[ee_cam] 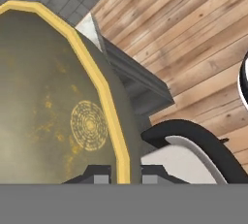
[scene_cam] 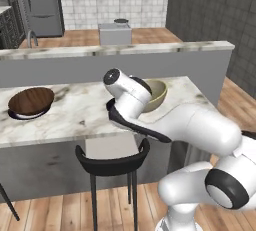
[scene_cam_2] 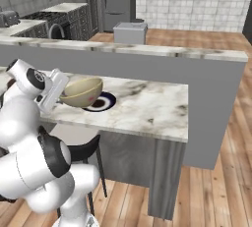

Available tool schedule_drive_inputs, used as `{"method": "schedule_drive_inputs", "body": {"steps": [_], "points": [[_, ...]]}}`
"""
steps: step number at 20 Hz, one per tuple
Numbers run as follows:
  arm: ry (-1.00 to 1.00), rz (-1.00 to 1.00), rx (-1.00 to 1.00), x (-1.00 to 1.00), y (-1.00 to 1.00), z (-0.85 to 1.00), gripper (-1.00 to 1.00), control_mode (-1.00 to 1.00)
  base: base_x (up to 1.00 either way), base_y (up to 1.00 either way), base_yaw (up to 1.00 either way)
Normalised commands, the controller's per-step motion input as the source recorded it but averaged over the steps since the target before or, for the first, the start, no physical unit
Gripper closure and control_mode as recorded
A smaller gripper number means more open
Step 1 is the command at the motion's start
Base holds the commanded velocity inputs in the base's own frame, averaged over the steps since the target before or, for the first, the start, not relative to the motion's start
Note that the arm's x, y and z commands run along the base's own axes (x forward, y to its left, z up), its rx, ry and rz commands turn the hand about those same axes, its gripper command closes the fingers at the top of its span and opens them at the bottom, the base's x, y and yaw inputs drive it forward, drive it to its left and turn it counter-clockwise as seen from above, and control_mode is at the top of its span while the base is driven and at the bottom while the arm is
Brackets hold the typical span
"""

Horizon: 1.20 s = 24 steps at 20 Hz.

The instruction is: Move the bowls from the cabinet to the plates on the dining table.

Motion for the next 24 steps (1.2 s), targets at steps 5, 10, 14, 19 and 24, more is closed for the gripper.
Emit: {"method": "schedule_drive_inputs", "body": {"steps": [5,10,14,19,24], "points": [[0.0,0.0,-0.12,0.07,0.0,-0.02,1.0,-1.0,0.0,0.0,0.0],[0.0,0.0,-0.01,0.11,0.0,0.0,1.0,-1.0,0.0,0.0,0.0],[0.0,0.04,0.0,0.22,0.0,0.0,1.0,-1.0,0.0,0.0,0.0],[0.0,0.05,0.0,0.24,0.0,-0.03,1.0,-1.0,0.0,0.0,0.0],[0.01,0.09,0.0,0.25,0.0,-0.09,1.0,-1.0,0.0,0.0,0.0]]}}
